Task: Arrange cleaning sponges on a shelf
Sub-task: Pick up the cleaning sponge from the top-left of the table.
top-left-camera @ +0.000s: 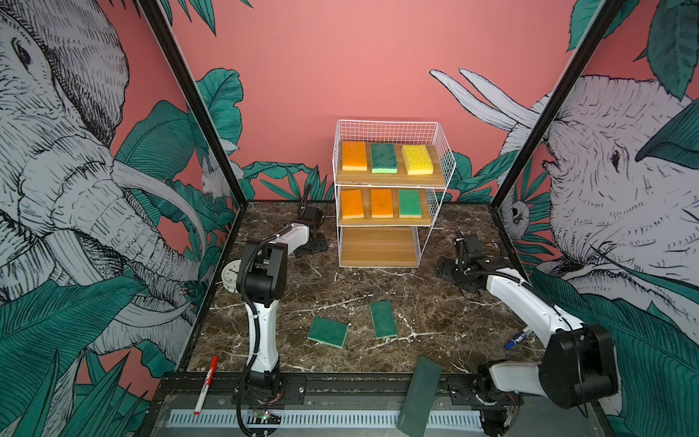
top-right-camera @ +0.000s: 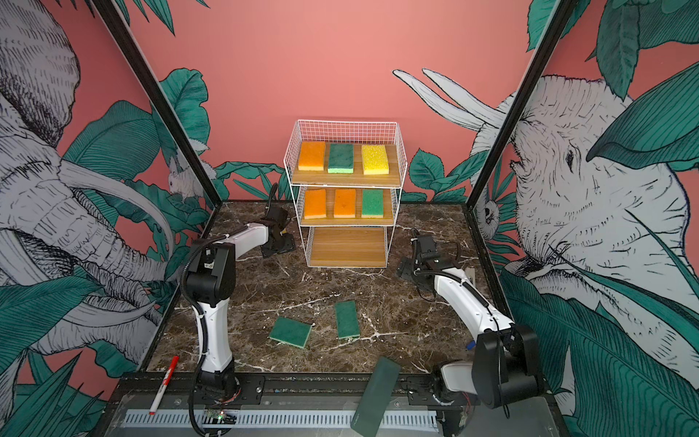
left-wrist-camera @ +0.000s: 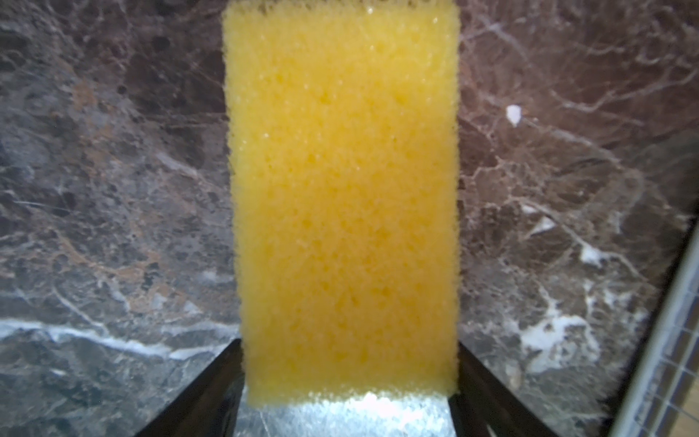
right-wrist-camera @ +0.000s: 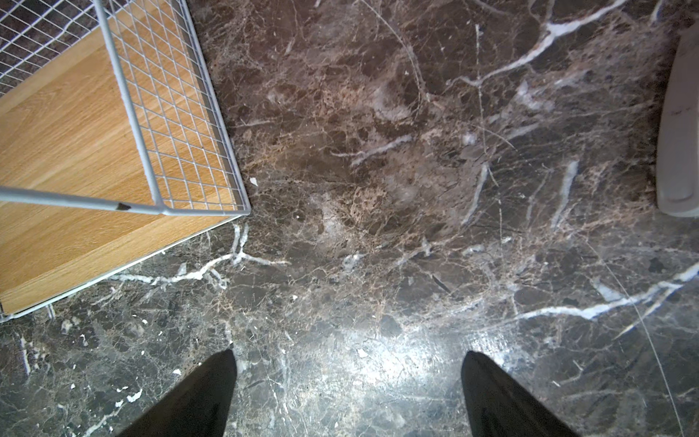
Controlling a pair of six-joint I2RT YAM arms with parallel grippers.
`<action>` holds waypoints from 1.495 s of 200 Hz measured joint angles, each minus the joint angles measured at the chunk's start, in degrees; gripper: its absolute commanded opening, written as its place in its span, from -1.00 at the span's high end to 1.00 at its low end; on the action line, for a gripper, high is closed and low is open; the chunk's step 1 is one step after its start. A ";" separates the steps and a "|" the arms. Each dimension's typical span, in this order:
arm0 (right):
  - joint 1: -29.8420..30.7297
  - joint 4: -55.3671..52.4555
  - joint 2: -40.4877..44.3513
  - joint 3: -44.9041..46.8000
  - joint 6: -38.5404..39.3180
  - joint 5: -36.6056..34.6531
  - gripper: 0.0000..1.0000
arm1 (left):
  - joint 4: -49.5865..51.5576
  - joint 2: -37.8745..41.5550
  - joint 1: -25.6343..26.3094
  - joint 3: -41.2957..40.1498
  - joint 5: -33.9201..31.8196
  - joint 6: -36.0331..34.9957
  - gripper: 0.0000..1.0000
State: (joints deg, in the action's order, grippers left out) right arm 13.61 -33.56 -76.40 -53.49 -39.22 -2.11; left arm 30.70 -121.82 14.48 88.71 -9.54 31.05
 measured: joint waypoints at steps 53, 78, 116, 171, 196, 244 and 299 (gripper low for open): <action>-0.02 0.22 -0.20 0.20 0.22 -0.02 -0.91 | -5.07 1.44 0.00 -3.82 -1.60 0.00 -0.44; -0.02 0.39 0.00 1.55 0.24 -0.02 -0.91 | -5.55 2.51 0.00 -5.33 -1.11 -1.25 -0.44; -0.02 0.39 1.40 3.61 0.17 0.02 -0.90 | -4.85 8.44 -0.04 -12.66 0.17 -3.65 -0.42; -0.02 1.44 5.29 6.78 -0.68 0.96 -0.87 | -3.80 22.12 -0.04 -22.99 2.91 -6.14 -0.38; -0.02 1.18 9.03 8.83 -1.25 1.07 -0.87 | -3.15 29.38 0.13 -28.28 4.46 -6.75 -0.38; -0.02 0.55 17.14 13.11 -2.60 1.40 -0.86 | 0.17 43.08 4.13 -36.04 6.25 -7.37 -0.37; 0.07 -3.17 25.49 15.58 -3.10 1.46 -0.86 | 3.76 60.17 10.45 -43.95 8.59 -5.75 -0.34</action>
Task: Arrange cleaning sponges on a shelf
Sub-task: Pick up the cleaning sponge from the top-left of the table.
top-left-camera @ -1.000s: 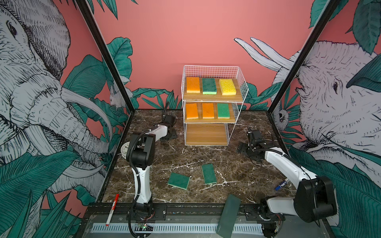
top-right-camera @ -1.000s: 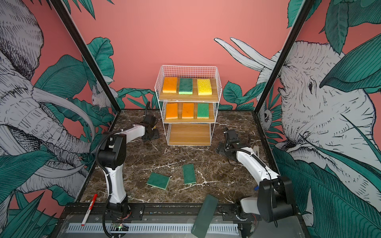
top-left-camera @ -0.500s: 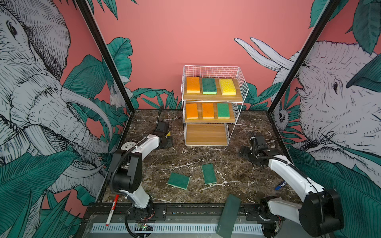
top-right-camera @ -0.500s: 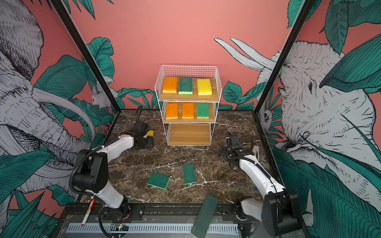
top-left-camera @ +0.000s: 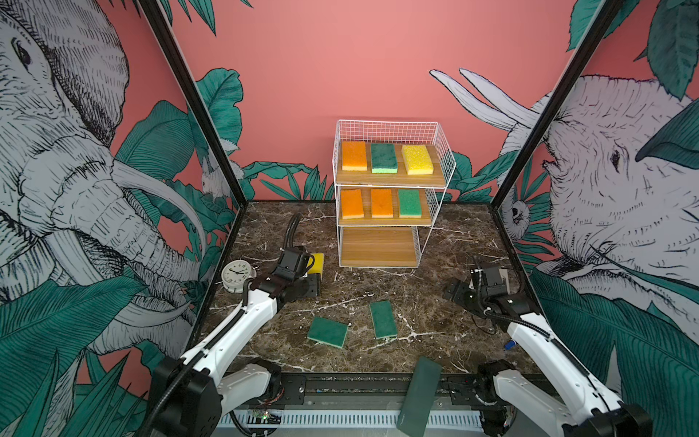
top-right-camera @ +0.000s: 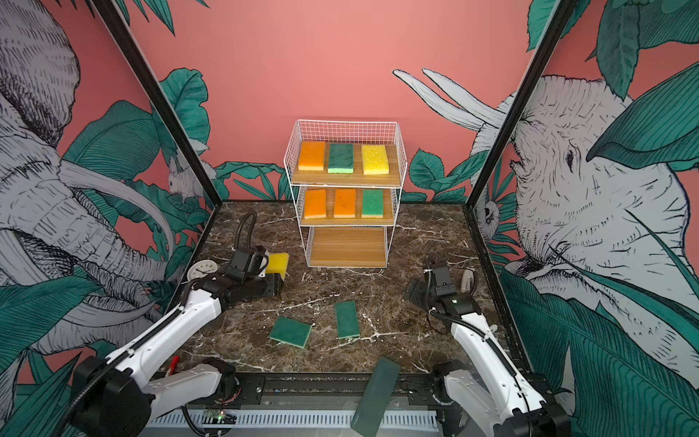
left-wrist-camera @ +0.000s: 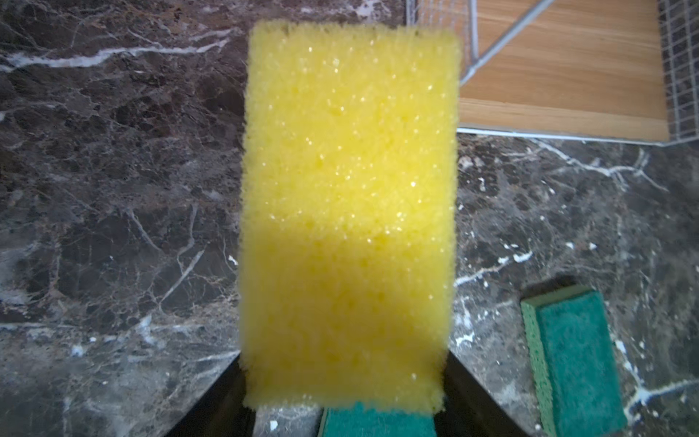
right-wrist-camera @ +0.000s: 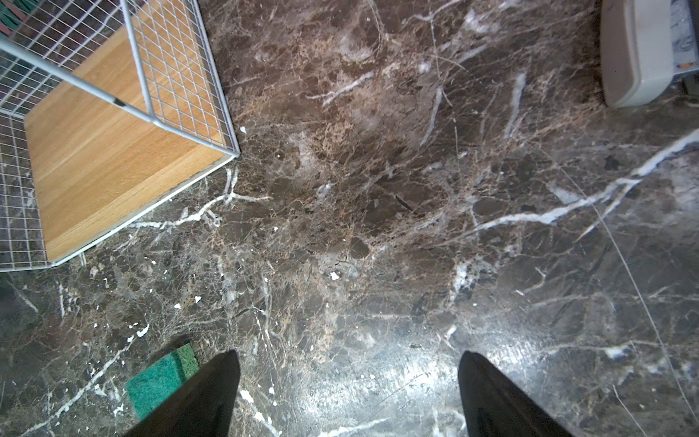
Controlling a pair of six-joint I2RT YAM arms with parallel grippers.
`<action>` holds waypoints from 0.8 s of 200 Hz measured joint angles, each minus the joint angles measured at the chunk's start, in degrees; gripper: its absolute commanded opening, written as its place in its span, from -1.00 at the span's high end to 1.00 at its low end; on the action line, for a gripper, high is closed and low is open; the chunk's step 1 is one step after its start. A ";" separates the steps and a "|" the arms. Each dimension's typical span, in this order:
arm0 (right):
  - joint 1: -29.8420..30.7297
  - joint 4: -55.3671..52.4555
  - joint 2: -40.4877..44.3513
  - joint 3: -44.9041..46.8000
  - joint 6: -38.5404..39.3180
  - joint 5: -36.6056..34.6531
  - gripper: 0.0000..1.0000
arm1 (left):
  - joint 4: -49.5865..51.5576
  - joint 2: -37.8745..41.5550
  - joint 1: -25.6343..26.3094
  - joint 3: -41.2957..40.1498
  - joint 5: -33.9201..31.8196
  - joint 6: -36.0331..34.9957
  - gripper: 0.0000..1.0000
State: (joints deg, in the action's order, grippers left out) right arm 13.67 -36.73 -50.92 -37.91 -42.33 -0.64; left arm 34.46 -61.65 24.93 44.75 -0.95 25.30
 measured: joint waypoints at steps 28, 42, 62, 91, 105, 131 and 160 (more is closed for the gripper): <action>0.20 -1.25 3.21 1.27 -1.01 0.07 -0.85 | 0.33 3.80 3.69 -3.02 0.46 1.88 -0.34; 0.22 -2.01 4.52 1.73 -1.22 0.07 -0.85 | 0.31 4.04 6.38 -3.89 0.22 2.99 -0.34; 0.28 -3.06 6.47 2.19 -1.38 0.04 -0.86 | -0.81 3.91 11.13 -5.35 -0.72 4.98 -0.34; 0.33 -4.72 8.68 2.29 -1.42 -0.13 -0.86 | -5.51 1.79 18.21 -6.80 -3.08 7.91 -0.34; 0.33 -5.38 9.20 2.29 -1.40 -0.20 -0.86 | -8.41 -0.79 21.68 -6.78 -4.72 9.16 -0.34; 0.46 -6.51 10.25 2.29 -1.27 -0.44 -0.86 | -11.87 -6.62 27.06 -5.70 -8.63 11.74 -0.34; 0.57 -7.89 11.72 2.29 -1.16 -0.66 -0.85 | -15.82 -11.19 30.01 -3.52 -11.74 15.56 -0.34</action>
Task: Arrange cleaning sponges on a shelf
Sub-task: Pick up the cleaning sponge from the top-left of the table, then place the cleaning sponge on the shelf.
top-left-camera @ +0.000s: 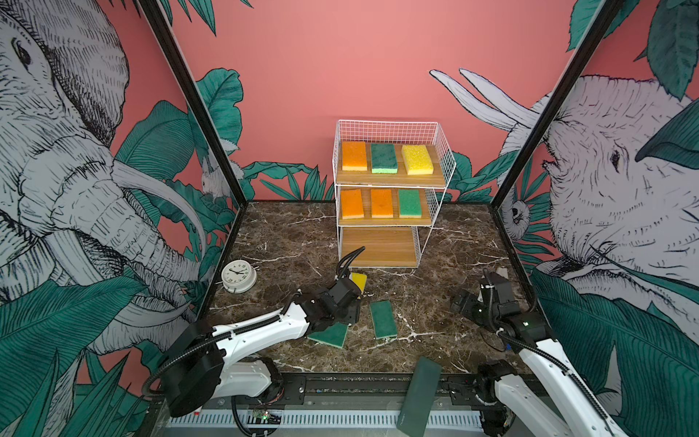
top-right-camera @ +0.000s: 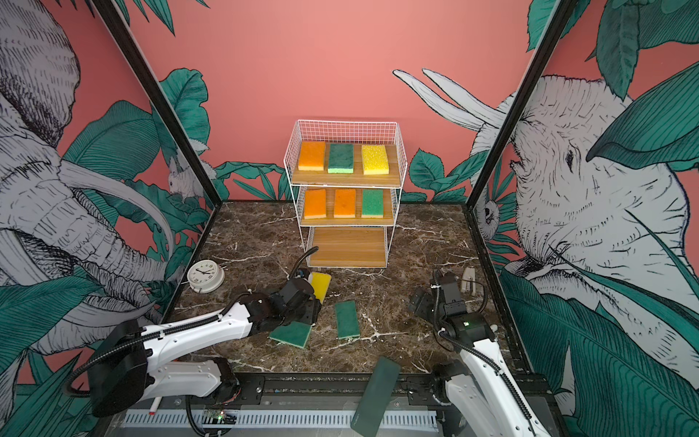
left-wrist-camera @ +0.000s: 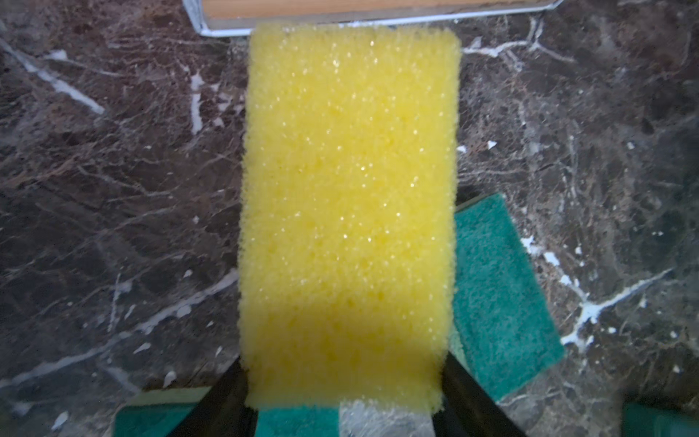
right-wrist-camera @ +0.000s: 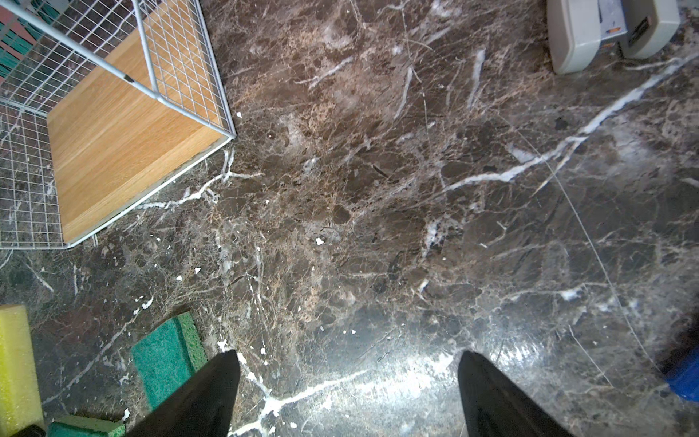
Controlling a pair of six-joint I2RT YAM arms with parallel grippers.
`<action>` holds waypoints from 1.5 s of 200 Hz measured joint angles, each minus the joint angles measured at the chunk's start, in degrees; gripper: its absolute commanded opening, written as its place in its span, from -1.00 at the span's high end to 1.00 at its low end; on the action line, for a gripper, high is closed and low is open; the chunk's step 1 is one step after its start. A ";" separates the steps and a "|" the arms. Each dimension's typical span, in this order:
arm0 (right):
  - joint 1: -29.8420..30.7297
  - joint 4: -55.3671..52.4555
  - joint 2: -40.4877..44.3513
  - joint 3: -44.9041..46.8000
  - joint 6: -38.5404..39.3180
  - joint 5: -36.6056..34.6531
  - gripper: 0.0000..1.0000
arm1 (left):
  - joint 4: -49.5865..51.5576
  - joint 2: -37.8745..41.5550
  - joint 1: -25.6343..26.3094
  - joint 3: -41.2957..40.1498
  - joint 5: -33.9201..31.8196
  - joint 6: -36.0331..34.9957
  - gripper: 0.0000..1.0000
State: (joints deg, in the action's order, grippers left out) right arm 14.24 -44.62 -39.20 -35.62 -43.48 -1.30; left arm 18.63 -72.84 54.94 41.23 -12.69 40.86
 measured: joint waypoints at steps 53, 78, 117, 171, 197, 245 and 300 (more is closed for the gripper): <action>0.00 -0.70 0.79 0.04 -0.02 0.35 -0.83 | -3.58 -7.32 0.15 6.32 -6.93 2.62 -0.36; 0.00 -0.76 1.42 0.57 -0.02 0.48 -0.83 | -4.50 -10.29 0.07 8.66 -11.32 2.16 -0.36; 0.02 -0.92 1.49 0.85 -0.04 0.55 -0.83 | -8.79 -15.58 -2.19 8.55 -14.45 -0.17 -0.36; 0.02 -0.72 2.14 1.29 -0.24 0.55 -0.82 | -17.03 -21.14 -3.34 8.55 -17.49 -5.16 -0.37; 0.02 -0.85 2.43 2.25 -0.48 0.72 -0.82 | -19.34 -23.87 -3.96 9.18 -19.02 -5.84 -0.37; 0.02 -0.66 2.67 2.73 -0.68 0.68 -0.82 | -20.61 -27.21 -4.79 12.35 -22.40 -5.84 -0.37; 0.02 -0.59 2.38 3.48 -0.68 0.61 -0.83 | -23.19 -30.97 -5.27 15.69 -23.06 -6.21 -0.38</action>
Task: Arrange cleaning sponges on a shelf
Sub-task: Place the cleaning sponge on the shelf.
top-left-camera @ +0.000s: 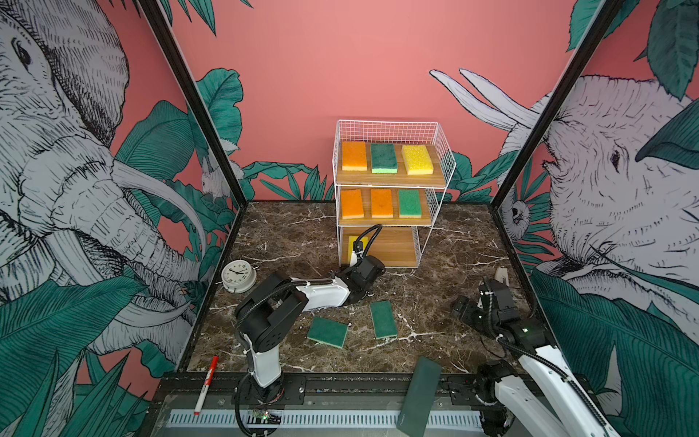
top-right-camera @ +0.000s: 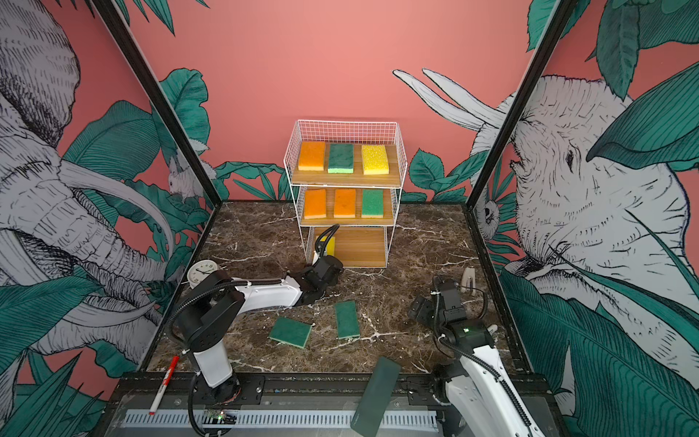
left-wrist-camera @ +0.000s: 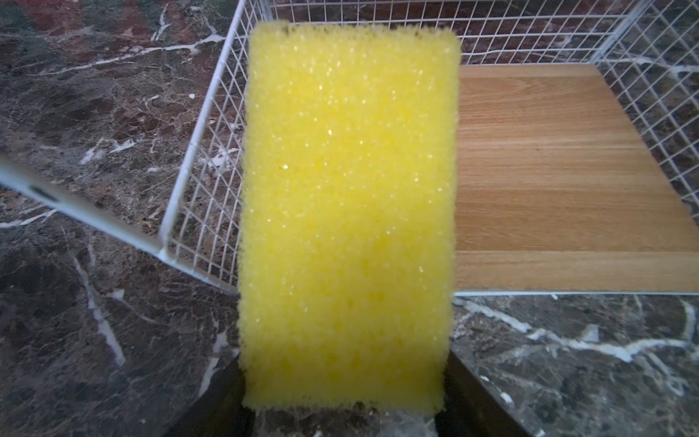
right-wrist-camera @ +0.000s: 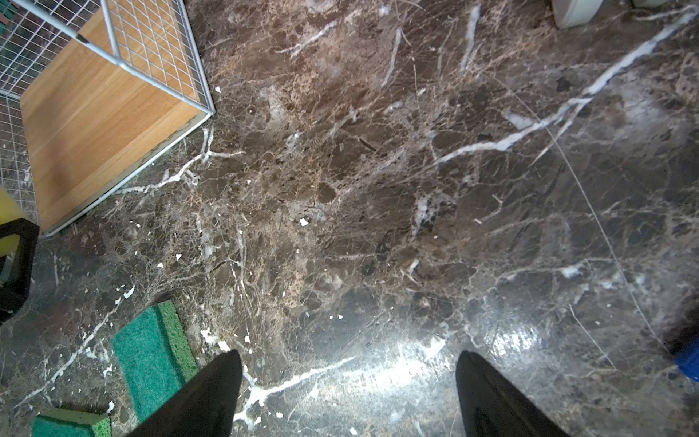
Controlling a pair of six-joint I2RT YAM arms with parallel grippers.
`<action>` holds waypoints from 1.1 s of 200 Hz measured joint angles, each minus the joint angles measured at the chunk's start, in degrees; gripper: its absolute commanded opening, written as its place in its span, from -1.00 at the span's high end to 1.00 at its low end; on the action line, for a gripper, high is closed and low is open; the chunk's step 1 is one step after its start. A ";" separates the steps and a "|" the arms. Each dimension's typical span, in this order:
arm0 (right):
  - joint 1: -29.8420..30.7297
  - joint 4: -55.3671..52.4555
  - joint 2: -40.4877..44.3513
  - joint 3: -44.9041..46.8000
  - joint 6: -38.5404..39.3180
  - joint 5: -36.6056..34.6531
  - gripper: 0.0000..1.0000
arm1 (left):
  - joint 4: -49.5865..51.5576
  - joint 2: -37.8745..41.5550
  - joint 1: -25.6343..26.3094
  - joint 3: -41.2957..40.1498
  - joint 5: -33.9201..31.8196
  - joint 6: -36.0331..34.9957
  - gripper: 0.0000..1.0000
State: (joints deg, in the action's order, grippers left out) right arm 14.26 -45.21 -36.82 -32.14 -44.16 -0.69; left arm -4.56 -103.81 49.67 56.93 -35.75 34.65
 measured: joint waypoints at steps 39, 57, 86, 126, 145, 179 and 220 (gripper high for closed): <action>0.00 0.00 0.13 0.00 0.02 -0.15 -0.83 | -0.11 -1.60 -0.85 0.31 -1.16 0.11 -0.38; 0.00 0.00 0.15 0.00 0.02 -0.15 -0.83 | -0.11 -1.75 -1.42 0.31 -1.73 0.26 -0.38; 0.00 0.00 0.15 0.00 0.04 -0.20 -0.83 | -0.13 -1.99 -2.16 0.52 -2.49 0.17 -0.37; 0.00 -0.07 0.09 0.00 0.24 -0.44 -0.83 | -0.74 -4.02 -2.51 2.71 -2.71 -0.46 -0.38; 0.00 -0.11 0.09 0.00 0.44 -0.59 -0.83 | -0.52 -5.27 -2.51 4.42 -2.89 -0.72 -0.38; 0.00 -0.15 0.09 0.00 0.66 -0.59 -0.83 | -0.39 -7.08 -2.51 6.69 -2.97 -0.42 -0.40; 0.00 -0.46 0.20 -0.02 0.81 -0.61 -0.83 | 0.79 -8.17 -2.58 7.23 -3.41 0.94 -0.42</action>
State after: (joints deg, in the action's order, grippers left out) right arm 14.26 -45.67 -36.62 -32.16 -43.35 -1.30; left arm -3.77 -111.98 47.09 64.16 -39.16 35.59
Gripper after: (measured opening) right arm 0.916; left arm 0.704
